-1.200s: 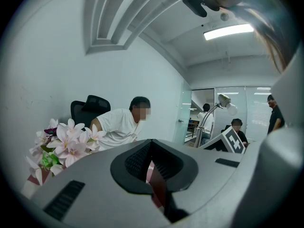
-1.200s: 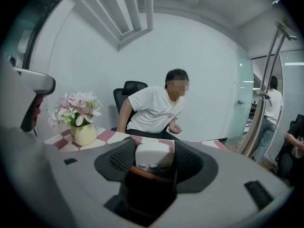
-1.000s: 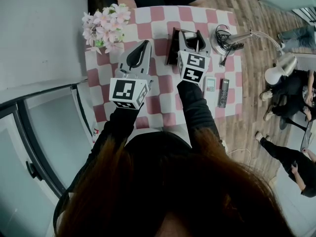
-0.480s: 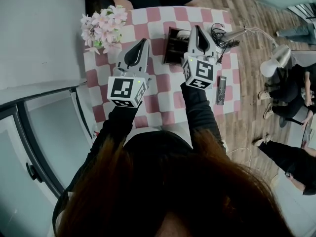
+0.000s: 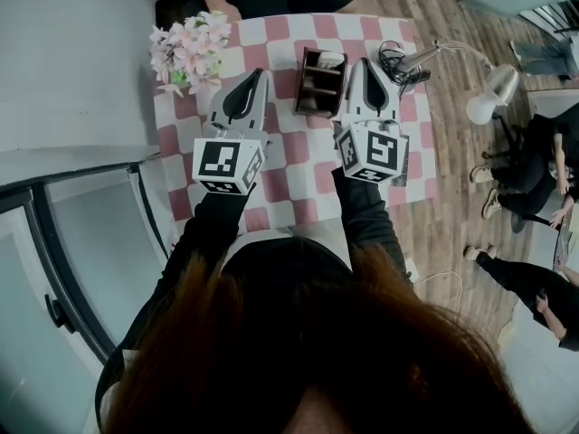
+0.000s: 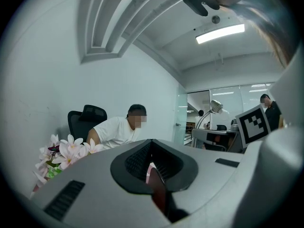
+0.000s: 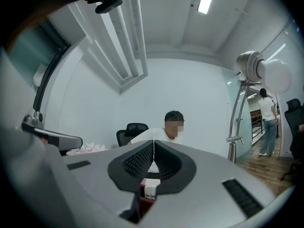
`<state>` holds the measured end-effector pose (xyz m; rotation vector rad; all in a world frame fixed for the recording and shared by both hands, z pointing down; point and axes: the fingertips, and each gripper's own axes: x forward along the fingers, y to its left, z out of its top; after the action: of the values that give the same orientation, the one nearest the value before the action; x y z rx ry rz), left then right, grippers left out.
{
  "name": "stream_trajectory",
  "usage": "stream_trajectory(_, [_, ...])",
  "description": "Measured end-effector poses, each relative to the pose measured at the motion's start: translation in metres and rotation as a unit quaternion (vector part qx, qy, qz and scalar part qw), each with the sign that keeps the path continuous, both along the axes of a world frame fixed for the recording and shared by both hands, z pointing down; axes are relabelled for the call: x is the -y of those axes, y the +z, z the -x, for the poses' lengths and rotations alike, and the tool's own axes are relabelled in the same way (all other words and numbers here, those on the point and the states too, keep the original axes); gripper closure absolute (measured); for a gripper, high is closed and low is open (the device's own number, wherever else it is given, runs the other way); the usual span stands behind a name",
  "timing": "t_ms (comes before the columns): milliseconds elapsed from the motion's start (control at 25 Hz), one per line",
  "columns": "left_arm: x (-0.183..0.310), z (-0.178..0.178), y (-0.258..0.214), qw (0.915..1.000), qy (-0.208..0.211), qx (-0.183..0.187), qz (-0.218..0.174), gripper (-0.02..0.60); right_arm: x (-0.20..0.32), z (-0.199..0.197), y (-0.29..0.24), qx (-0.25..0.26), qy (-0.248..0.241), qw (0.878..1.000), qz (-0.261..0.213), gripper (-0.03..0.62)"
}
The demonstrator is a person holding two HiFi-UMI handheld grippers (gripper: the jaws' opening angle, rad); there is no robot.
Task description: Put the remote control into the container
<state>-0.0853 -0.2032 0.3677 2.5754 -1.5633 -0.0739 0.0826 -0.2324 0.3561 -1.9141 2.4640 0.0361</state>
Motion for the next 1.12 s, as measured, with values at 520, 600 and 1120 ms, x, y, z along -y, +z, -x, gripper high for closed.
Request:
stream_trajectory(520, [-0.03,-0.017,-0.019,0.9996,0.018,0.01,-0.02,0.583,-0.052,-0.01,-0.023,0.004,-0.014,1.0,-0.008,0.572])
stream_trajectory(600, [-0.034,-0.018,-0.019,0.9996,0.019,0.01,-0.02,0.583,-0.058,-0.01,-0.025,0.004,-0.018,1.0,-0.009,0.572])
stream_trajectory(1120, [-0.046,-0.032,-0.023,0.9988,0.03,0.02,-0.032,0.583,-0.075,-0.008,-0.034,0.009,-0.033,0.999,-0.018,0.572])
